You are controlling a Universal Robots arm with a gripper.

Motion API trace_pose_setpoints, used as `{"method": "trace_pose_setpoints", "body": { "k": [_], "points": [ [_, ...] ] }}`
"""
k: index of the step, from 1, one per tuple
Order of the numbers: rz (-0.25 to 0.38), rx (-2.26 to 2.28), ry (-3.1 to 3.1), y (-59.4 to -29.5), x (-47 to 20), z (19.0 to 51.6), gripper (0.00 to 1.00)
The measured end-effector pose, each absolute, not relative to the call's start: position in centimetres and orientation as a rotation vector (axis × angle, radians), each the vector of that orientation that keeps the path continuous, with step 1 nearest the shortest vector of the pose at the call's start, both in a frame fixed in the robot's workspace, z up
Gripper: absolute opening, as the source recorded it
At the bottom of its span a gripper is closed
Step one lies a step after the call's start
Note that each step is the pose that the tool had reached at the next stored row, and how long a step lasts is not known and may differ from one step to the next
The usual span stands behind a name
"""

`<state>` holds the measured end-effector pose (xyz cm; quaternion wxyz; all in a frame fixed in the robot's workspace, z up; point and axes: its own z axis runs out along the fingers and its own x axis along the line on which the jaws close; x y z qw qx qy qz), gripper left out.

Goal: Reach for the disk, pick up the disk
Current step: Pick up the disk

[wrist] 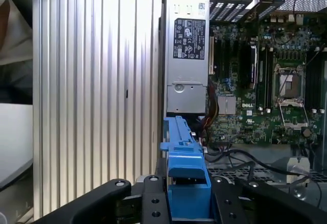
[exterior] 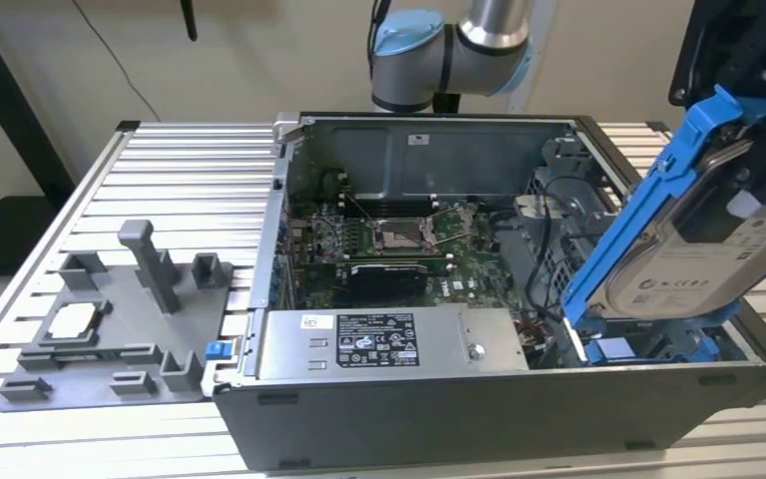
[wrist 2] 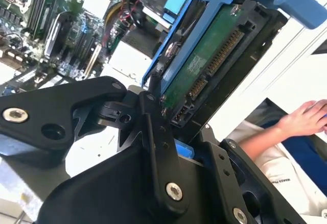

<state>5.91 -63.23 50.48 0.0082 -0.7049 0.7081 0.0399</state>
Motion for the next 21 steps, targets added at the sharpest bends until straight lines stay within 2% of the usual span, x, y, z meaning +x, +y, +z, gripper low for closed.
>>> {"method": "trace_pose_setpoints", "body": {
  "k": [11, 21],
  "points": [
    [0.126, -2.202, 2.212, -66.3, 5.9, 50.3, 0.0],
    [0.122, -2.201, 2.21, -63.0, 6.9, 48.9, 0.0]
  ]
}}
